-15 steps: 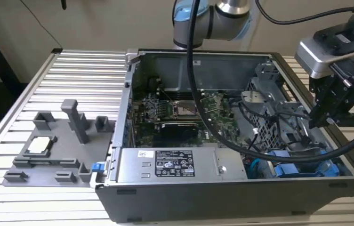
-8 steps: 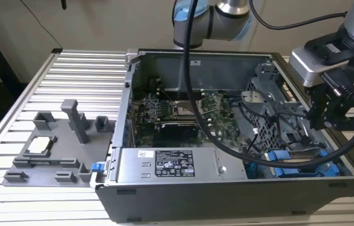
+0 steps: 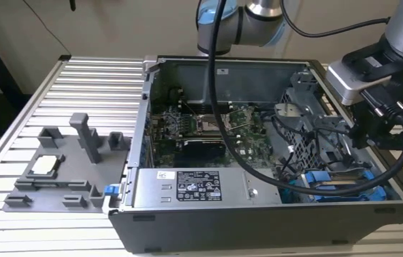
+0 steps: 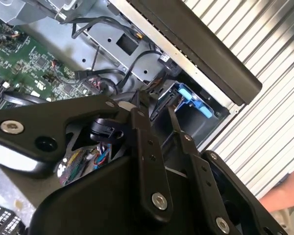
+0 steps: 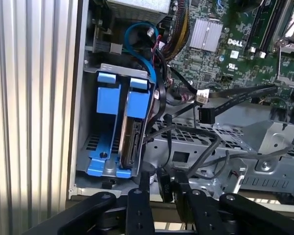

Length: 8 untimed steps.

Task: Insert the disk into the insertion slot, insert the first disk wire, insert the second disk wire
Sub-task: 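Insert the first disk wire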

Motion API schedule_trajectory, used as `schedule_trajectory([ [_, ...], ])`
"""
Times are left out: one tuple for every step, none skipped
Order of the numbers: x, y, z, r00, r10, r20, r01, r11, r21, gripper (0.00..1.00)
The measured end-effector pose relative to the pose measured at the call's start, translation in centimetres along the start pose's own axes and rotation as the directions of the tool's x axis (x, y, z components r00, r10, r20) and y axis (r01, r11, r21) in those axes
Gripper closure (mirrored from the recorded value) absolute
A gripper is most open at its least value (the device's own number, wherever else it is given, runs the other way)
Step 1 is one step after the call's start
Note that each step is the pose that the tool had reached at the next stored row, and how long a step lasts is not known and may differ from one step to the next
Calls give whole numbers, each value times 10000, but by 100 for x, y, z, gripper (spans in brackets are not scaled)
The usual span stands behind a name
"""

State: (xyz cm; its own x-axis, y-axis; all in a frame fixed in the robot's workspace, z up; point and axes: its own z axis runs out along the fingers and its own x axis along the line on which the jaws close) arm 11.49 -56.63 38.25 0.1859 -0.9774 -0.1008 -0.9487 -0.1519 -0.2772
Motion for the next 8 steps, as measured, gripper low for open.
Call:
schedule_trajectory([
  [-1,-3,-12,10000,-3,1,3,10000,1,74],
  [-3,-7,-27,10000,-4,3,4,10000,0,80],
  [-3,-9,-33,10000,-6,2,6,10000,0,80],
  [-3,-8,-32,10000,-7,-1,7,10000,3,80],
  [-3,-8,-32,10000,-11,-11,11,10000,18,80],
  [-3,-8,-32,10000,-14,-15,14,10000,32,80],
  [-3,-7,-29,10000,-17,-19,17,10000,49,80],
  [-3,-6,-26,10000,-22,-36,22,10000,59,80],
])
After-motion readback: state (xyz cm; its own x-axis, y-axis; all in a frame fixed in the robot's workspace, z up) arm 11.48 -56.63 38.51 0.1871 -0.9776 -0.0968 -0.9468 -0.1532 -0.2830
